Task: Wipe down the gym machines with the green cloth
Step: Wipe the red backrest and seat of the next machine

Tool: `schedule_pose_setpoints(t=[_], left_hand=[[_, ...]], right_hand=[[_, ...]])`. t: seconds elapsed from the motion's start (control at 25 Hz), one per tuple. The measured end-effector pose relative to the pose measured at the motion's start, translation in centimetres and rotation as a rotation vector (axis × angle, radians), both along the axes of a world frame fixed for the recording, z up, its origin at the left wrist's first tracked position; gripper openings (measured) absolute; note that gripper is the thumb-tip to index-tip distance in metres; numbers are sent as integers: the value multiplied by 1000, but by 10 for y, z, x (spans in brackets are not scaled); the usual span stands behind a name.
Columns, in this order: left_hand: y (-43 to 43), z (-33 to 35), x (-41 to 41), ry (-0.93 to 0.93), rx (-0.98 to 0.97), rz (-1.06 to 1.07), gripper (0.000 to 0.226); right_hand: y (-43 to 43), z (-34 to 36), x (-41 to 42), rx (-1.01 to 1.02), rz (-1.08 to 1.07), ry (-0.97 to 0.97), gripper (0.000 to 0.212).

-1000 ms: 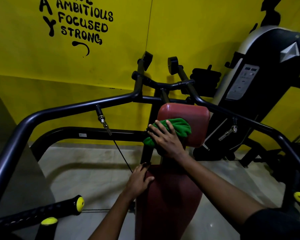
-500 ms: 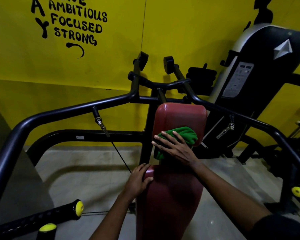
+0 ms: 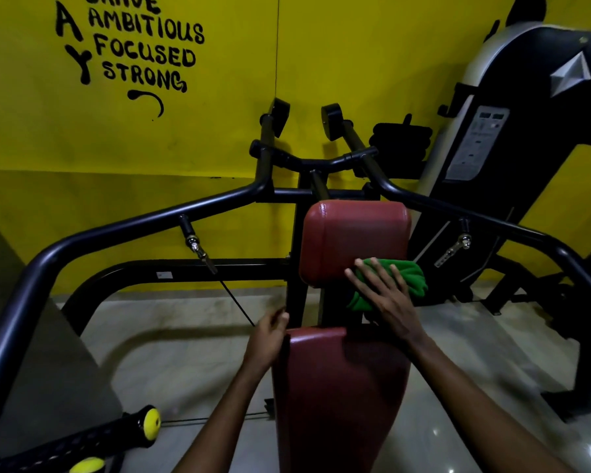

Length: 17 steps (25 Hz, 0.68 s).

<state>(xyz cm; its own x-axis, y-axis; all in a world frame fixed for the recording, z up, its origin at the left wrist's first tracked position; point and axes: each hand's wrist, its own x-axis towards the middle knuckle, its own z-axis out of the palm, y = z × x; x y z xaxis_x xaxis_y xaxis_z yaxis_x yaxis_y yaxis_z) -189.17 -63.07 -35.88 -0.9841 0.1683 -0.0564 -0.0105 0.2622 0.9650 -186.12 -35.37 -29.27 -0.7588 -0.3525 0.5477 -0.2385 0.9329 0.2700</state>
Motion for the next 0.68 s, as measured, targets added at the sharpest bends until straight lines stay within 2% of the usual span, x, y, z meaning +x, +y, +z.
schedule_pose_setpoints(t=[0.16, 0.28, 0.52, 0.68], left_hand=[[34, 64, -27, 159, 133, -48, 53], [57, 89, -43, 227, 115, -95, 63], [55, 91, -50, 253, -36, -108, 58], [51, 100, -50, 280, -120, -106, 63]], right_hand=[[-5, -2, -3, -285, -63, 30, 101], [-17, -1, -5, -451, -95, 7, 122], [-43, 17, -16, -923, -148, 150, 103], [-46, 21, -20, -1124, -186, 274, 96]])
